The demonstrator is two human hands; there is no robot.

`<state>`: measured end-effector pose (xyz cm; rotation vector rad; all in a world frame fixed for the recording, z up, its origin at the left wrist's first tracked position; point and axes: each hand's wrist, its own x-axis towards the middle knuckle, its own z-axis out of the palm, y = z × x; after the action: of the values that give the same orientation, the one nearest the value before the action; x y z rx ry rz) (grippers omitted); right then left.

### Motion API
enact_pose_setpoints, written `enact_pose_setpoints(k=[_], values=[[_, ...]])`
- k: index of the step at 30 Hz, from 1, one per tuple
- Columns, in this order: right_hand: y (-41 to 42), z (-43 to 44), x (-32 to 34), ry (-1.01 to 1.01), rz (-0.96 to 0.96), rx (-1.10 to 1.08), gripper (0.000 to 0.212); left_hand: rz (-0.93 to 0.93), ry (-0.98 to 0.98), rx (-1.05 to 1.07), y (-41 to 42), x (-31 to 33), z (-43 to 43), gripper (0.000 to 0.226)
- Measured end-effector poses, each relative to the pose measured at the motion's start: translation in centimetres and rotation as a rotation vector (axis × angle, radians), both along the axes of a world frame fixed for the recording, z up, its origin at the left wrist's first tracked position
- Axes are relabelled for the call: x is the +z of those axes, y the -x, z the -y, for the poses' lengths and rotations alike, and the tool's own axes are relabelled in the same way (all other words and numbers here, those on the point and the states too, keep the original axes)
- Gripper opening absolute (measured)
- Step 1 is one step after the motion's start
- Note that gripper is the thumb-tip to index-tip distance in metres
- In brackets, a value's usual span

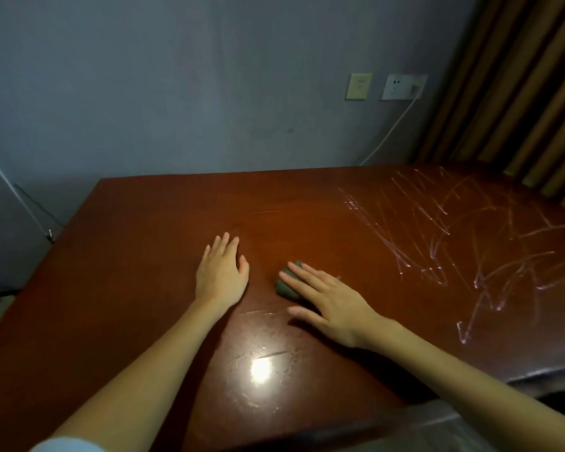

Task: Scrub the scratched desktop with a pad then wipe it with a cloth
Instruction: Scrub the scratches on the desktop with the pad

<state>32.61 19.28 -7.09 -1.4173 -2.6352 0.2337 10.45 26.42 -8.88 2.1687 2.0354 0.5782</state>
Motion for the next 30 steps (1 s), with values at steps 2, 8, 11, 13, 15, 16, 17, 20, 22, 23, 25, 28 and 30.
enact_pose_setpoints(k=[2,8,11,13,15,16,17,20,22,23,25,28,30], values=[[-2.2,-0.5,0.2,0.019,0.004,-0.126,0.087,0.005,0.005,-0.006,0.0,0.1,0.3,0.051],[-1.5,-7.0,-0.2,0.053,0.024,-0.395,0.066,-0.002,0.044,-0.043,-0.6,0.4,3.4,0.049],[1.8,-5.8,-0.2,0.065,0.021,-0.352,0.063,-0.033,0.058,-0.067,-0.8,0.4,4.7,0.050],[3.5,-2.3,-0.3,0.050,0.005,-0.254,0.061,-0.057,0.048,-0.056,-0.9,0.3,5.2,0.050],[3.8,2.8,-0.3,0.001,-0.026,-0.154,0.061,-0.066,0.053,-0.046,-1.1,0.3,5.6,0.050],[3.3,5.3,-0.4,-0.017,-0.046,-0.118,0.061,-0.068,0.058,-0.042,-1.2,0.2,5.9,0.050],[2.5,7.4,-0.5,-0.021,-0.062,-0.108,0.063,-0.069,0.061,-0.040,-1.2,0.1,6.1,0.050],[-1.3,8.9,-0.6,-0.002,-0.068,-0.235,0.086,-0.074,0.057,-0.021,-1.7,0.1,7.1,0.050],[-3.2,7.0,-0.5,0.006,-0.075,-0.353,0.093,-0.090,0.057,-0.006,-2.0,0.1,7.8,0.051],[-3.6,5.7,-0.5,0.018,-0.069,-0.386,0.086,-0.095,0.059,-0.003,-2.1,0.1,8.1,0.051],[-3.2,3.5,-0.4,0.055,-0.040,-0.417,0.071,-0.097,0.062,-0.002,-2.3,0.1,8.5,0.051],[-0.9,3.0,-0.7,0.031,-0.023,-0.409,0.066,-0.099,0.067,0.002,-2.5,0.2,8.7,0.051],[0.5,5.2,-0.9,-0.009,-0.039,-0.367,0.066,-0.105,0.075,0.004,-2.5,0.2,8.6,0.051]])
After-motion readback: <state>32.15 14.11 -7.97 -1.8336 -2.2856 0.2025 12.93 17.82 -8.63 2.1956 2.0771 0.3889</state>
